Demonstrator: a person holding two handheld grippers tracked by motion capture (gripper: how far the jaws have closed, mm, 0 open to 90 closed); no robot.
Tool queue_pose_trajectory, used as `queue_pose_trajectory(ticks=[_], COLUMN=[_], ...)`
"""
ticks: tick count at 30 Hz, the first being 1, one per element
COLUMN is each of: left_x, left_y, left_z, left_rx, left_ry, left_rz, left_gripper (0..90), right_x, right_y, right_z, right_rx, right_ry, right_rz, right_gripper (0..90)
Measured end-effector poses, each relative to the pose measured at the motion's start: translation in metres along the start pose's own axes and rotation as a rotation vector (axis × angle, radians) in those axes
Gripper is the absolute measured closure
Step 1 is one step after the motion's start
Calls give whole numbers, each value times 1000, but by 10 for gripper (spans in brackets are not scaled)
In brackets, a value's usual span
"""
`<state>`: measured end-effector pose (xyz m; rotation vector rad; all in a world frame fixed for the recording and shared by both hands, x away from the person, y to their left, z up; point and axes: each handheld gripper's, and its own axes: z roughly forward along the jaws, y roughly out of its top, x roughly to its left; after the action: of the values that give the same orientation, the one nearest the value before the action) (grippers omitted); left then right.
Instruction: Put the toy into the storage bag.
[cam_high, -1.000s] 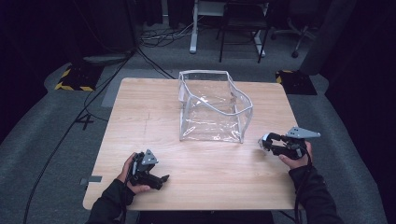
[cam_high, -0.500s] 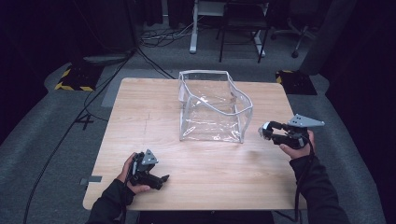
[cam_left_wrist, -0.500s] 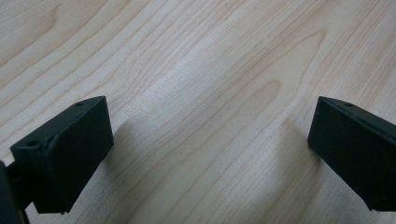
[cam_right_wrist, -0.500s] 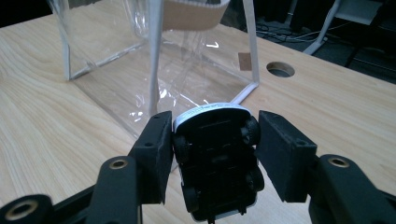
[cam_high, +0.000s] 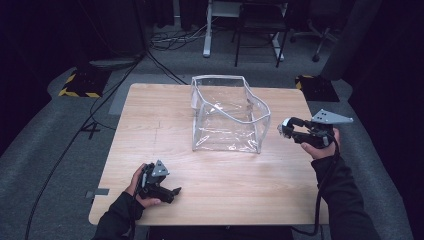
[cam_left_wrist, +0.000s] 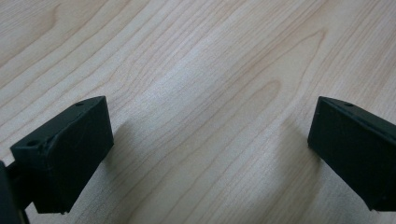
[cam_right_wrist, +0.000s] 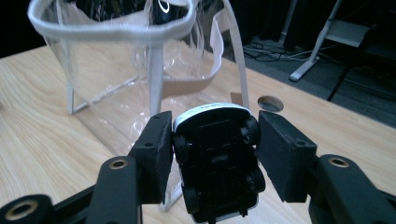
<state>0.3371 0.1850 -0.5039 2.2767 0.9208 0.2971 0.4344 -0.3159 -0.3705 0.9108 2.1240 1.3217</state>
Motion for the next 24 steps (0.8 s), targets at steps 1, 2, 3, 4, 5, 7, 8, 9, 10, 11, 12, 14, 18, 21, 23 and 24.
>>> queue_pose_trajectory(ticks=[1, 2, 3, 4, 5, 7, 8, 9, 10, 11, 12, 14, 18, 21, 23, 24], left_x=[0, 0, 0, 0, 0, 0, 0, 0, 0, 0, 0, 0, 0, 0, 0, 0], left_y=[0, 0, 0, 0, 0, 0, 0, 0, 0, 0, 0, 0, 0, 0, 0, 0], left_z=[0, 0, 0, 0, 0, 0, 0, 0, 0, 0, 0, 0, 0, 0, 0, 0], left_rx=[1, 1, 1, 1, 1, 2, 1, 1, 0, 1, 1, 1, 1, 1, -1, 0], left_ry=[0, 0, 1, 0, 1, 0, 0, 1, 0, 1, 1, 0, 0, 1, 1, 1], left_rz=[-1, 0, 0, -1, 0, -1, 0, 1, 0, 0, 0, 0, -1, -1, 1, 1], left_gripper=[4, 4, 4, 4, 4, 4, 4, 4, 4, 3, 4, 3, 4, 4, 4, 4], right_x=[0, -1, -1, -1, -1, -1, -2, -2, -2, -1, -2, -1, 0, 0, 2, 2], right_y=[4, 5, 9, 11, 14, 18, 20, 22, 24, 25, 28, 31, 38, 45, 49, 50], right_z=[-1, -1, -2, -4, -5, -6, -7, -8, -8, -8, -9, -9, -9, -10, -11, -12], right_rx=[-8, -12, -16, -20, -25, -35, -34, -38, -39, -41, -42, -49, -53, -67, -72, -76], right_ry=[-2, -2, -3, -4, -9, -11, -14, -18, -17, -18, -20, -25, -24, -25, -24, -23], right_rz=[1, 0, 0, -3, 0, -2, -10, -8, -13, -4, -13, -13, -20, -29, -27, -22], right_gripper=[472, 472, 473, 473, 472, 472, 472, 472, 472, 472, 472, 472, 472, 472, 472, 472])
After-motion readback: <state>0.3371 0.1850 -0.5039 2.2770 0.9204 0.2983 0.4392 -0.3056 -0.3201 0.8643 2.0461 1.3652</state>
